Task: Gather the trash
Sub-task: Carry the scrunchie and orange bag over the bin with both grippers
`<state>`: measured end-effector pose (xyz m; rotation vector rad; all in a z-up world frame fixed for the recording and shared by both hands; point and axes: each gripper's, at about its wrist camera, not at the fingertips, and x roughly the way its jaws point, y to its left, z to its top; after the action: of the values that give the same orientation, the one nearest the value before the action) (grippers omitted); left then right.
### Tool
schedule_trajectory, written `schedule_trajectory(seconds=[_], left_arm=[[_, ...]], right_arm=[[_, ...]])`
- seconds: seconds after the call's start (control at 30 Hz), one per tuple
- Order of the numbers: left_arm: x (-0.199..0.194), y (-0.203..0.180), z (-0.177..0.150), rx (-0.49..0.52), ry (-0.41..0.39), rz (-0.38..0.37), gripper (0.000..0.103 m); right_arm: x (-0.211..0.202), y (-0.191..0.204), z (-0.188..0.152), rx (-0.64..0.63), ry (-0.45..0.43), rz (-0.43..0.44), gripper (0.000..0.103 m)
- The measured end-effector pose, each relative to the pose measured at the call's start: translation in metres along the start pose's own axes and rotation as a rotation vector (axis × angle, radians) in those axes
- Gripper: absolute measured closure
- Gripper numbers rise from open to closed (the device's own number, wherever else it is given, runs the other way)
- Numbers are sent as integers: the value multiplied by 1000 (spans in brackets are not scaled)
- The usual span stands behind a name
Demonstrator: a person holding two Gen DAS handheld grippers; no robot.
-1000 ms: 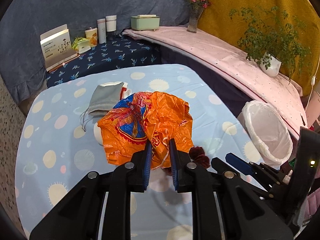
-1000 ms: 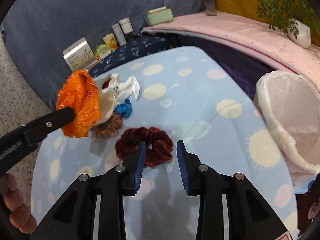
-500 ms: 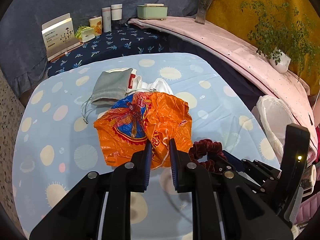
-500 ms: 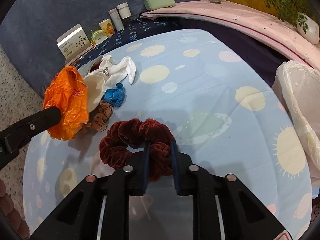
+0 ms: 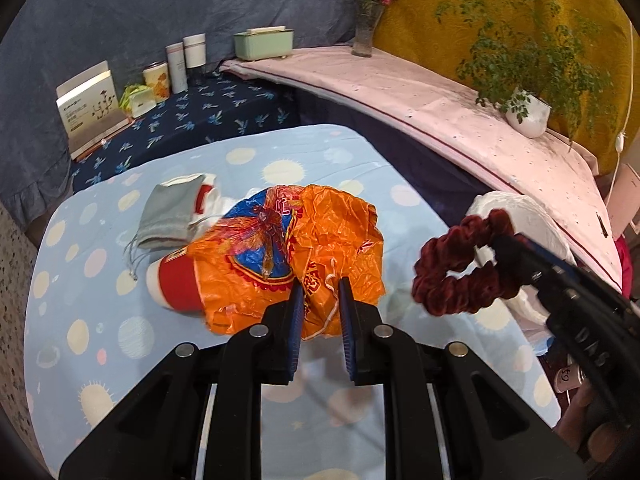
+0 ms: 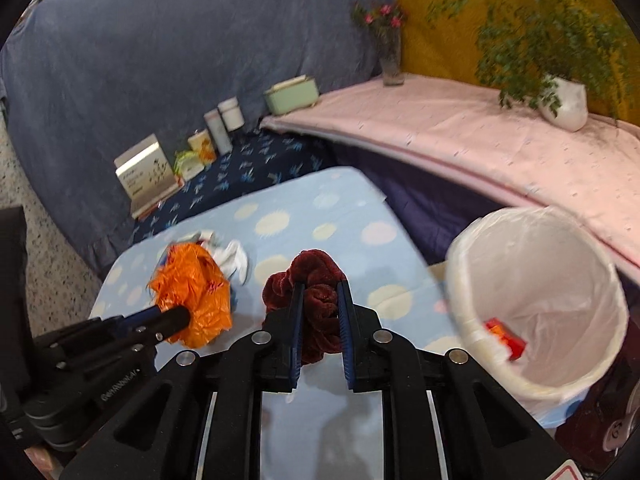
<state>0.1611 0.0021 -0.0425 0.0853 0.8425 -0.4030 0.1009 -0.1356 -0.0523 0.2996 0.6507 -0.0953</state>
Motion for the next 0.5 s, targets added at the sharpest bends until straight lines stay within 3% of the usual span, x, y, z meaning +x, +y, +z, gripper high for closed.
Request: schedule_trajectory(seconds=[0.5], left_arm=[[-2,-109,18,160,-30,-114,86]], right_arm=[[-74,-105,15,139,-143,-140,88]])
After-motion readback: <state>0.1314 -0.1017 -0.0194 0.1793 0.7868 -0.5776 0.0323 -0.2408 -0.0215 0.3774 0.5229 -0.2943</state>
